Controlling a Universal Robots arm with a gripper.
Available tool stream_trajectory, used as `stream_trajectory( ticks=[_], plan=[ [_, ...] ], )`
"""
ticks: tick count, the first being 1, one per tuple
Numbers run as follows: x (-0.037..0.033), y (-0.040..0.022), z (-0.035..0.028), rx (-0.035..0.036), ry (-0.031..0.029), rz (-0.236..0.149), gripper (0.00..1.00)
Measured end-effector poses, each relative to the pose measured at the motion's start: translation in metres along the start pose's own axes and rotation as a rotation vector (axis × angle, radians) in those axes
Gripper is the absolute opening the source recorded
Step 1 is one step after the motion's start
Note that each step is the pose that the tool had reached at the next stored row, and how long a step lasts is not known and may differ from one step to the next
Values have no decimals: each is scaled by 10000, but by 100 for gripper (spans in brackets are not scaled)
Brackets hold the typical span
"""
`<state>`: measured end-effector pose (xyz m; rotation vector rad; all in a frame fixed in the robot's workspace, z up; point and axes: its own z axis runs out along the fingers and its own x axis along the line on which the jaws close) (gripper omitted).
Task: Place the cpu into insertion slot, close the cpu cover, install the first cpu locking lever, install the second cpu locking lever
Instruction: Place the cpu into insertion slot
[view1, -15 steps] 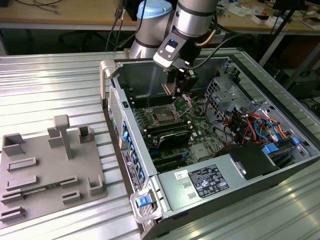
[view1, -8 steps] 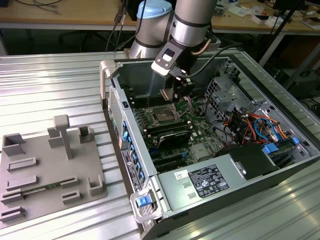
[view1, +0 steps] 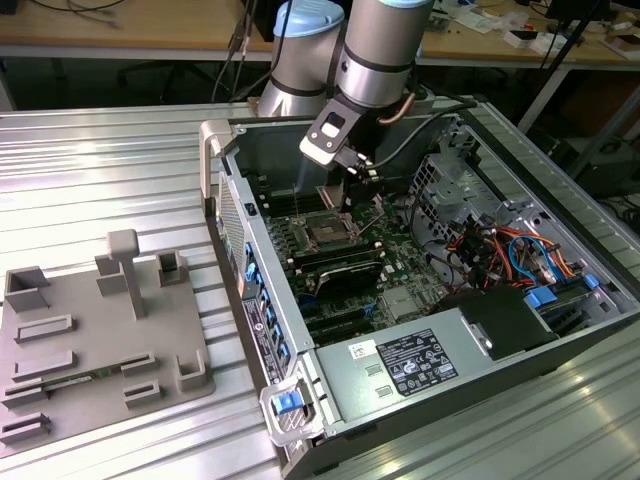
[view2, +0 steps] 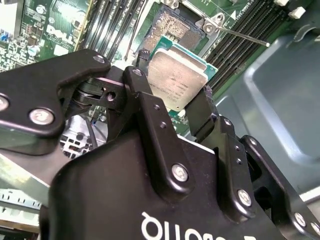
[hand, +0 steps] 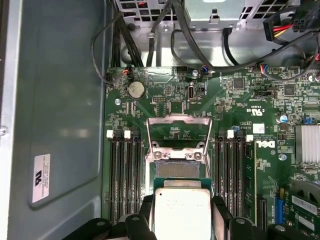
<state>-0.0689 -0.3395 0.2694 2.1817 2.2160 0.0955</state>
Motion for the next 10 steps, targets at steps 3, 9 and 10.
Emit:
stream_trajectory(
  ticks=[3,9,10],
  plan=[
    [0,-2,21,0,15,2,55],
    [-2,-3,106,0,20,0,55],
    [-3,-2,135,0,20,1,55]
  ],
)
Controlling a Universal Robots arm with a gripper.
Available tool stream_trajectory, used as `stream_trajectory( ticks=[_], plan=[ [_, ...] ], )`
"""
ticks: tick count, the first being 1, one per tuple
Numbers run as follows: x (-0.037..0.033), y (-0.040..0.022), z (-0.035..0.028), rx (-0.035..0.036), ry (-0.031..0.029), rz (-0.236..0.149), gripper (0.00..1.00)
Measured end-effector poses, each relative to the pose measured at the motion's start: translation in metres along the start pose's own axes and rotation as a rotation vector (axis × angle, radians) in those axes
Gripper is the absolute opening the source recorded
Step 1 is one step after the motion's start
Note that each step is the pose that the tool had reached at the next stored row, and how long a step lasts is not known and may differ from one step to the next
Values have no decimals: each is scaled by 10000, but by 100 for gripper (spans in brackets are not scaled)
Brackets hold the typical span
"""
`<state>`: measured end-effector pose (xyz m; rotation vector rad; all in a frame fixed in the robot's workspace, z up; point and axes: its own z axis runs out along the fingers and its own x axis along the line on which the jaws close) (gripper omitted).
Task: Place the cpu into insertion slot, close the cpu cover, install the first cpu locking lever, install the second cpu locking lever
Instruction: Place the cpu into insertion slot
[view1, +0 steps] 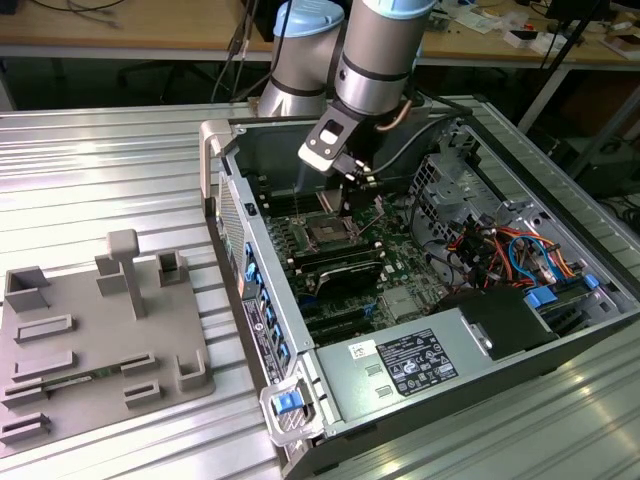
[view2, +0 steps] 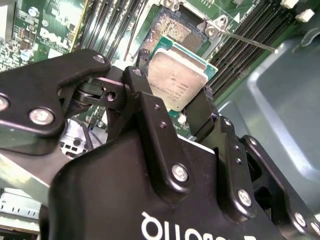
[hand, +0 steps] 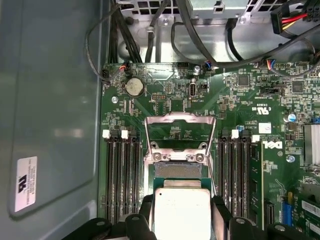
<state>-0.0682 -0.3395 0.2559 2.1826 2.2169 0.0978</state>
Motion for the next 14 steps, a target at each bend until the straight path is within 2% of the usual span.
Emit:
stream_trajectory(
  ticks=[2,14],
  plan=[
    [0,1,66,-1,1,1,55],
    [-6,-33,321,0,0,-2,55]
  ],
)
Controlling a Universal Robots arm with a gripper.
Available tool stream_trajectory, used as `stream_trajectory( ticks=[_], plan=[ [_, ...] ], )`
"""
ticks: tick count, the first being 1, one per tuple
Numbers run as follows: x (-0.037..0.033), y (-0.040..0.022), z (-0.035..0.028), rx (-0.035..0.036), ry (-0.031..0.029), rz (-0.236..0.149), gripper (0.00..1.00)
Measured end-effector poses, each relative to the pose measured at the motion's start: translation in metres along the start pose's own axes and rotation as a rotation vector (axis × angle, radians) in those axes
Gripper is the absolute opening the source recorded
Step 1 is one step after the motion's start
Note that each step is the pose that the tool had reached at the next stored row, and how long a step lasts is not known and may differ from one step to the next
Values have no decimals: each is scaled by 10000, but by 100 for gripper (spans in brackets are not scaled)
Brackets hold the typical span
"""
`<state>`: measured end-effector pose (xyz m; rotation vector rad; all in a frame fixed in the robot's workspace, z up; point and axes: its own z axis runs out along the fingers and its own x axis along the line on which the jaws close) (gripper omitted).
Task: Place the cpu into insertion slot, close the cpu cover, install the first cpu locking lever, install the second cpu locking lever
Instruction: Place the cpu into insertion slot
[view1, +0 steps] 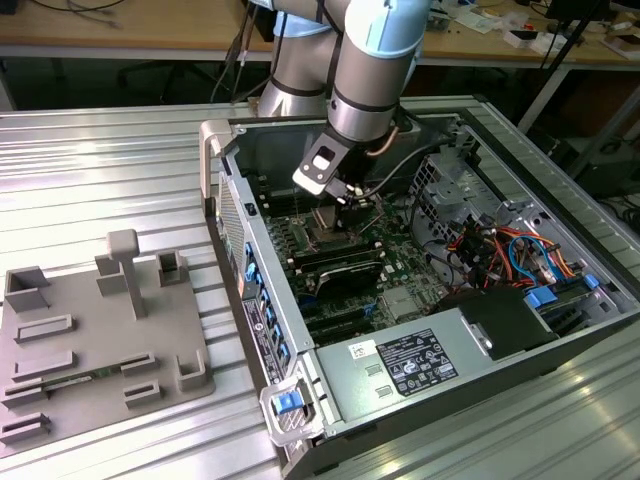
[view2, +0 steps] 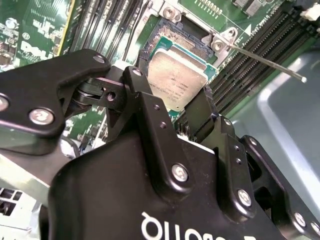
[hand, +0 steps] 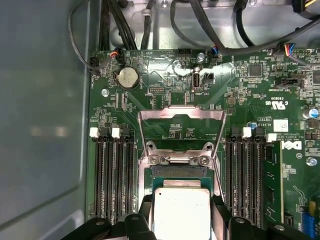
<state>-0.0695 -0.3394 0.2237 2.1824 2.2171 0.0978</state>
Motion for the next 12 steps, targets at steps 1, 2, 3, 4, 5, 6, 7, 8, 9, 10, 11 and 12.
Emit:
stream_trajectory(
  ticks=[1,2,3,4,5,6,7,8,9,10,11,12],
  plan=[
    [-1,-3,28,1,-1,0,55],
    [-1,-5,45,0,0,2,55],
    [-1,-7,64,0,0,1,55],
    [-2,-9,97,0,0,0,55],
    [-3,-11,120,0,1,1,55],
    [-3,-12,140,0,1,1,55],
    [-3,-14,165,0,1,1,55],
    [-4,-15,181,-1,2,1,55],
    [-5,-17,208,0,1,-8,55],
    [-6,-18,214,1,0,-8,55],
    [-7,-18,216,1,-1,-8,55],
    [-6,-18,223,0,1,-7,55]
  ],
)
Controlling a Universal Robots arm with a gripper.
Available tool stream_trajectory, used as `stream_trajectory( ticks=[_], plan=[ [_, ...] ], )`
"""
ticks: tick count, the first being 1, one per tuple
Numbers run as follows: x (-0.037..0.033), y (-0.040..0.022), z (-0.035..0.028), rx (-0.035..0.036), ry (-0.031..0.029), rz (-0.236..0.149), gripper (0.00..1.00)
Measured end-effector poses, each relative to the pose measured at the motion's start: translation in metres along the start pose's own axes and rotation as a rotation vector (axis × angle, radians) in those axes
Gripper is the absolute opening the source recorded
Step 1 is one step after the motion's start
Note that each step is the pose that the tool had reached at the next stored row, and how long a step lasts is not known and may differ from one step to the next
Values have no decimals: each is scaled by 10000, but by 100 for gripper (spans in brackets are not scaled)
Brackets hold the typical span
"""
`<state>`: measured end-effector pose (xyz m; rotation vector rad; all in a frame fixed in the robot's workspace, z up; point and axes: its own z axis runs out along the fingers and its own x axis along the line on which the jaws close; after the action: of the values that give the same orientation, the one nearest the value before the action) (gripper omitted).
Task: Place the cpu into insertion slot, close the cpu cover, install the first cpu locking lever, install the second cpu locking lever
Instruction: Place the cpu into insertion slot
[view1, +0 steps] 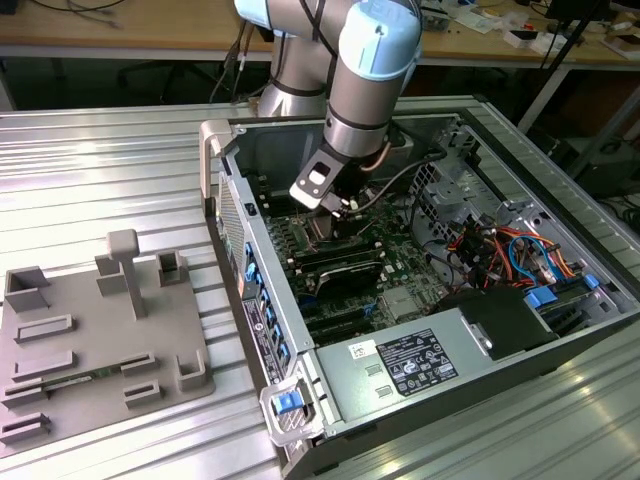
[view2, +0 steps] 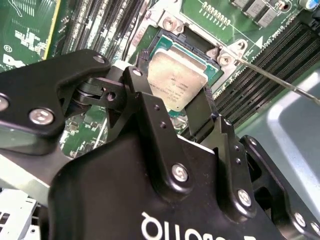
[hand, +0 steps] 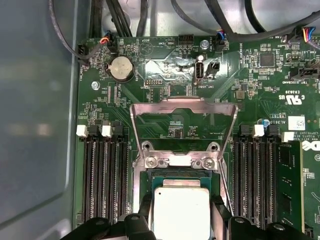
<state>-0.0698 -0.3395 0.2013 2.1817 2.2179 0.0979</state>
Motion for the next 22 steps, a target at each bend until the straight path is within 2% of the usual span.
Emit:
stream_trajectory(
  ticks=[4,16,22],
  plan=[
    [-3,-2,39,4,-8,-3,55],
    [14,-1,50,1,-3,17,55],
    [9,-7,91,8,-12,16,55]
  ],
)
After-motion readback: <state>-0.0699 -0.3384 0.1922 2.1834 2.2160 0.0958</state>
